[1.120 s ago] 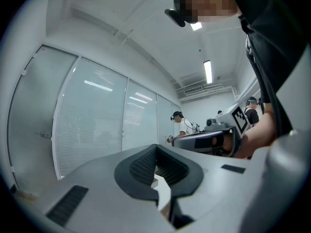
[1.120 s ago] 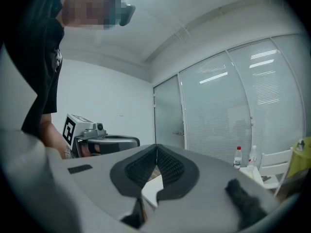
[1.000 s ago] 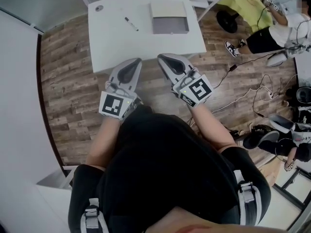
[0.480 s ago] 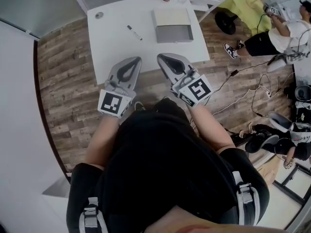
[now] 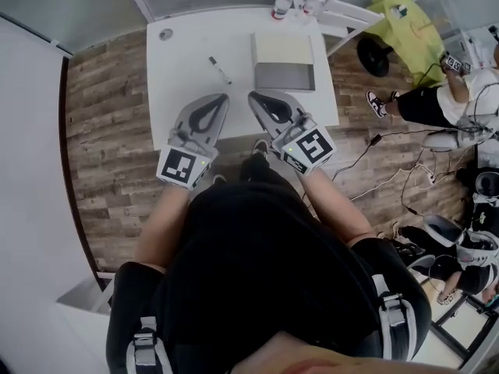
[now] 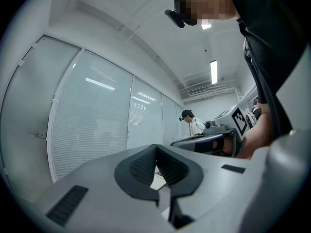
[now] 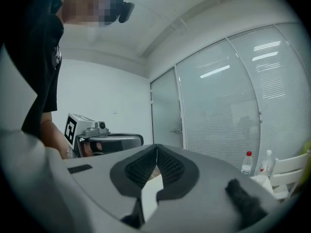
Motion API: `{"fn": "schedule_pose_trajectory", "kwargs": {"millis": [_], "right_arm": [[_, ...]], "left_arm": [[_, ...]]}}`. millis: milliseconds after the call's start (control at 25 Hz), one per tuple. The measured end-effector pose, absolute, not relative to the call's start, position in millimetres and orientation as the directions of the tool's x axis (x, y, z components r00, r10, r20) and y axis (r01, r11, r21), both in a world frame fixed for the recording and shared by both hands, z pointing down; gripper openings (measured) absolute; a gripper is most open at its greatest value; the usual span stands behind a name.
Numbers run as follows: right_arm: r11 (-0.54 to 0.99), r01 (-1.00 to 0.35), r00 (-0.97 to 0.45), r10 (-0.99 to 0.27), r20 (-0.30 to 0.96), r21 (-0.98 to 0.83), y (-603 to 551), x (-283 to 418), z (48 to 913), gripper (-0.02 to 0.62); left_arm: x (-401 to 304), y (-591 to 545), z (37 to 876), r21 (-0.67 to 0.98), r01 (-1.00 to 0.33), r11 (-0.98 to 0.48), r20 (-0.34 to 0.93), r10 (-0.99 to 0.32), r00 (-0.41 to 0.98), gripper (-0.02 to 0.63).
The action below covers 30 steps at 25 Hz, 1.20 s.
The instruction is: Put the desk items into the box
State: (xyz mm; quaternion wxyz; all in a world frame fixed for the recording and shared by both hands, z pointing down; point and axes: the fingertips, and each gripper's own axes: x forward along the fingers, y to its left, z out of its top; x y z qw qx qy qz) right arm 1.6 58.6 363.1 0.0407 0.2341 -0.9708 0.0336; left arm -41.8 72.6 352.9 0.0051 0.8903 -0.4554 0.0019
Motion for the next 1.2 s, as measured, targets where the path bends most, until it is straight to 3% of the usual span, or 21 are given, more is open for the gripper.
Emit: {"fn": "schedule_pose_trajectory", "kwargs": {"millis": [720,1200], "right_arm": [[0.944,-0.314,-0.939,-0.293,0.178,-0.102,-68.0,23.1,395.3,0.017],[0.908,-0.394,-0.865,-0.315,0.389,-0.14,-125.7,-34.9,467.3,0.017]], "left_arm": [[-21.9,-46.1,361.7,-0.02,-0.928,-0.372,-0.017,-0.928,0.372,0.011],[-83.2,-101.0,391.1,0.0,-0.924,-0.382,-0.025,-0.924,0.381,0.011]]}}
